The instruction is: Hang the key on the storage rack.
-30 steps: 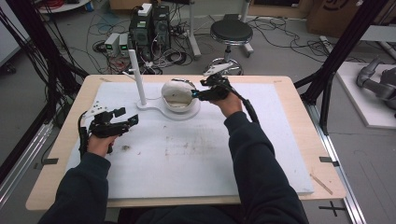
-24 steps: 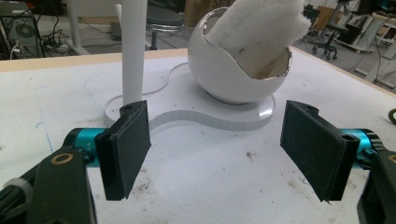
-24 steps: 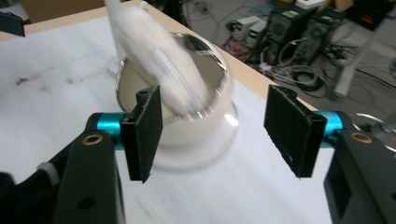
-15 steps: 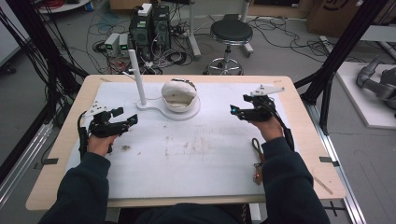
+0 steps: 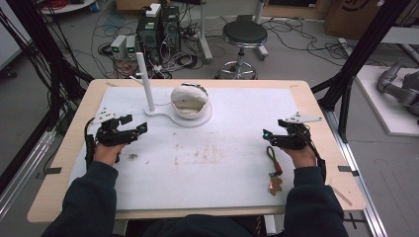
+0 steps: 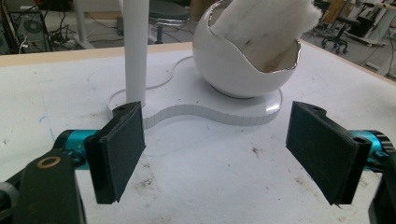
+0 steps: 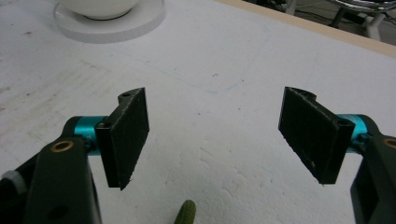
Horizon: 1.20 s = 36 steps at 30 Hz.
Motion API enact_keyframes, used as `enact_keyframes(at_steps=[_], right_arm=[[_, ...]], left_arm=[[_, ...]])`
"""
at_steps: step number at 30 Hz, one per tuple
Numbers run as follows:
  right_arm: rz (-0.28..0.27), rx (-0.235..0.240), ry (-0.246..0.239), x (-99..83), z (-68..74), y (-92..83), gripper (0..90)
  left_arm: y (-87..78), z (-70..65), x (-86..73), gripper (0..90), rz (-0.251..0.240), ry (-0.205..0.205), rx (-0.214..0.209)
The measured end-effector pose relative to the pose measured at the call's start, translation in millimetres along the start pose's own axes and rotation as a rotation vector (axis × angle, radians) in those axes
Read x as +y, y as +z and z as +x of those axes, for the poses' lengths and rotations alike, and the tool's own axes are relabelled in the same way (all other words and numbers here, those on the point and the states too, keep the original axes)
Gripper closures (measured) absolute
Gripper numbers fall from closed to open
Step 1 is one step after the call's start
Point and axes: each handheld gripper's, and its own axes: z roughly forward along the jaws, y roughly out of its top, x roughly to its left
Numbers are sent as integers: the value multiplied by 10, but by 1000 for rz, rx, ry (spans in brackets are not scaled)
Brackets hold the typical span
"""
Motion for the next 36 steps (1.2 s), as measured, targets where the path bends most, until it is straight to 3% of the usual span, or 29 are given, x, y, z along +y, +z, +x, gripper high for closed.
enact_keyframes(at_steps=[3, 7, 13, 14, 15, 16, 17, 20, 23, 27, 28, 29, 30, 31, 32, 33, 36], right_arm=[[36, -21, -27, -35, 18, -6, 250], [71, -11, -27, -79, 18, 0, 274], [149, 33, -12, -202, -25, -40, 419], [174, 33, -18, -221, -24, -46, 440], [229, 41, -36, -265, -14, -51, 521], [229, 41, -36, -265, -14, -51, 521], [263, 59, -33, -316, -2, -60, 543], [289, 85, -21, -355, -1, -72, 540], [304, 107, 1, -391, 8, -124, 423], [347, 128, 15, -415, 22, -153, 433], [408, 149, -8, -440, 54, -134, 507], [408, 149, -8, -440, 54, -134, 507], [438, 167, -31, -454, 72, -112, 614], [452, 170, -60, -461, 98, -96, 656], [446, 157, -80, -450, 111, -92, 756], [421, 154, -85, -418, 146, -71, 791], [385, 166, -78, -400, 181, 15, 795]], left_arm=[[-4, 4, 0, 194, -5, -5, -4], [0, 1, -2, 195, 2, -2, -5], [-7, -9, 1, 196, 7, 2, -1], [-11, -15, 0, 196, 6, 3, 0], [-19, -25, -3, 198, 6, 2, 2], [-29, -31, -4, 198, 8, 5, 2], [-44, -39, -7, 199, 7, 7, 5], [-45, -39, -12, 201, 9, 4, 12], [-27, -39, -22, 202, 16, 4, 8], [-22, -34, -26, 203, 21, 3, 8], [-20, -34, -27, 204, 21, 2, 9], [-19, -37, -29, 204, 21, 0, 8], [-20, -40, -28, 205, 25, 3, 5], [-19, -45, -29, 206, 26, 6, 4], [-16, -52, -31, 208, 25, 4, 3], [-8, -58, -35, 211, 29, 6, 1], [6, -64, -42, 213, 36, 9, -1]])
